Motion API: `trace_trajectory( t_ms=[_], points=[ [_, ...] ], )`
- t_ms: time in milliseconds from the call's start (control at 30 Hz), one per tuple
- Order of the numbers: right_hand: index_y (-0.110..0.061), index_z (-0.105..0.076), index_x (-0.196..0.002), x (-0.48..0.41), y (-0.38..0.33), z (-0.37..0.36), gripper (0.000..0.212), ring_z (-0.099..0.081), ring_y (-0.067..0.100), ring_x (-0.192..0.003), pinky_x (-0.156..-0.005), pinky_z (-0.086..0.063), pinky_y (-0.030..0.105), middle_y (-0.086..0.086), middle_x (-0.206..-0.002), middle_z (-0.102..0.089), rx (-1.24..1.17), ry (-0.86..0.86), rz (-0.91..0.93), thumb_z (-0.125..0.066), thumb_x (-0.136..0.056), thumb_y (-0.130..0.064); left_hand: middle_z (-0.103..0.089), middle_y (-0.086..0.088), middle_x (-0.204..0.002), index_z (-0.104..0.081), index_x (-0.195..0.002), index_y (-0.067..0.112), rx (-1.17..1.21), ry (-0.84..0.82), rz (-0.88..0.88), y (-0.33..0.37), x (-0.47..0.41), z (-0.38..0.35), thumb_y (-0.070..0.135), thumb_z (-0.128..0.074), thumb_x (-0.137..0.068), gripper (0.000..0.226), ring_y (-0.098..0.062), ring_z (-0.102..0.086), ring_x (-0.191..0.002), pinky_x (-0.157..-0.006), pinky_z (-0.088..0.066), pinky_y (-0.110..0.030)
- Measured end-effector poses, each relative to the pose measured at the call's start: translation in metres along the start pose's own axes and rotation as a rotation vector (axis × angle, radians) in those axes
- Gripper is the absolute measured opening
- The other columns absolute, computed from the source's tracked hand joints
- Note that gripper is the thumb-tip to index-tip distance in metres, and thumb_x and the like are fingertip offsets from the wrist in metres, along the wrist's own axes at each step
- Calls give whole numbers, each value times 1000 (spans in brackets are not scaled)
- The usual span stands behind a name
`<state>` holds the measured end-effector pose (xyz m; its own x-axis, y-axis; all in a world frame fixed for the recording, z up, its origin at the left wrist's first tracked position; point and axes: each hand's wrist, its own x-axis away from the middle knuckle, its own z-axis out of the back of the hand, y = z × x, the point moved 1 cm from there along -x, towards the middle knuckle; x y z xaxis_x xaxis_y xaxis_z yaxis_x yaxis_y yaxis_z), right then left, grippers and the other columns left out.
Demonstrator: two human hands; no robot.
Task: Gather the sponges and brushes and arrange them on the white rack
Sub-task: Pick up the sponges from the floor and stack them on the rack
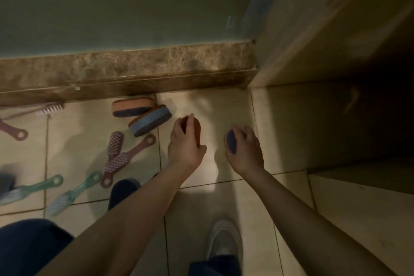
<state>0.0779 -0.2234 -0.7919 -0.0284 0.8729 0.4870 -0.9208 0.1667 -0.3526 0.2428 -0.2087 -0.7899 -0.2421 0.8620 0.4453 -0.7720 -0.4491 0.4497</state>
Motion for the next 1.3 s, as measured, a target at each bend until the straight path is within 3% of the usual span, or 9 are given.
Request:
trace_trajectory(
  t_ms=[300, 433, 533, 633, 867, 967, 1100, 1200, 1300],
  points=[
    [-37, -8, -152, -3, 0, -12, 78, -33, 30, -133, -98, -44, 41, 5, -155, -16, 20, -18, -5, -58, -93, -36, -25, -15, -149, 13, -151, 28, -83, -17, 52, -10, -1, -8, 35, -74, -77, 115, -34, -38, -129, -98, -45, -46],
    [-29, -34, -147, -3, -17, -11, 53, -46, 26, -128, -97, -40, 35, 6, -148, -39, -554, -21, -147, -37, -99, -52, -38, -12, -146, 3, -153, 23, 55, -47, 149, -9, 0, -3, 46, -78, -65, 122, -34, -39, -130, -102, -42, -48],
    [-14, -60, -122, 0, -33, -6, 40, -62, 30, -108, -93, -48, 42, 11, -116, -66, -1040, -56, -377, -36, -100, -38, -42, -6, -143, -4, -151, 34, 237, -99, 187, -7, 4, 2, 55, -70, -59, 115, -29, -43, -129, -103, -43, -48],
    [-17, -61, -90, 6, -46, 5, 27, -61, 25, -87, -78, -47, 35, 8, -90, -64, -1217, -37, -449, -36, -93, -25, -48, -1, -134, -16, -145, 43, 412, -118, 184, -5, 12, 13, 59, -63, -52, 105, -23, -51, -120, -98, -47, -42],
    [-18, -52, -135, 25, -77, 34, 39, -58, 24, -110, -95, -51, 43, 3, -123, -59, -1104, 108, -372, -37, -100, -24, -37, -5, -144, -14, -150, 41, 567, -46, 187, -8, 25, 53, 49, -67, -62, 103, -19, -45, -123, -89, -35, -27],
    [-20, -53, -134, 40, -94, 51, 37, -56, 15, -104, -89, -47, 30, -2, -122, -58, -1062, 188, -263, -38, -102, -31, -32, -8, -140, -12, -150, 41, 584, -14, 176, -4, 32, 77, 48, -68, -63, 104, -25, -44, -123, -91, -37, -29],
    [-23, -46, -137, 68, -124, 85, 41, -60, 12, -97, -61, -58, 26, -3, -120, -58, -1092, 29, -234, -53, -97, -30, -32, -6, -136, -15, -148, 41, 612, 21, 160, 11, 53, 123, 48, -68, -60, 103, -15, -44, -108, -97, -40, -29],
    [-19, -38, -143, 99, -145, 121, 52, -59, 24, -113, -91, -54, 50, 3, -133, -54, -1054, 2, -230, -55, -94, -15, -28, -7, -134, -13, -149, 41, 626, 27, 155, 28, 82, 163, 42, -72, -64, 103, -16, -44, -104, -90, -39, -26],
    [-18, -39, -144, 140, -166, 164, 51, -56, 27, -117, -98, -49, 50, 7, -135, -53, -1002, 9, -231, -51, -95, -11, -31, -8, -134, -14, -149, 40, 635, 32, 154, 52, 122, 209, 40, -73, -64, 103, -16, -46, -101, -87, -39, -25]
  ],
)
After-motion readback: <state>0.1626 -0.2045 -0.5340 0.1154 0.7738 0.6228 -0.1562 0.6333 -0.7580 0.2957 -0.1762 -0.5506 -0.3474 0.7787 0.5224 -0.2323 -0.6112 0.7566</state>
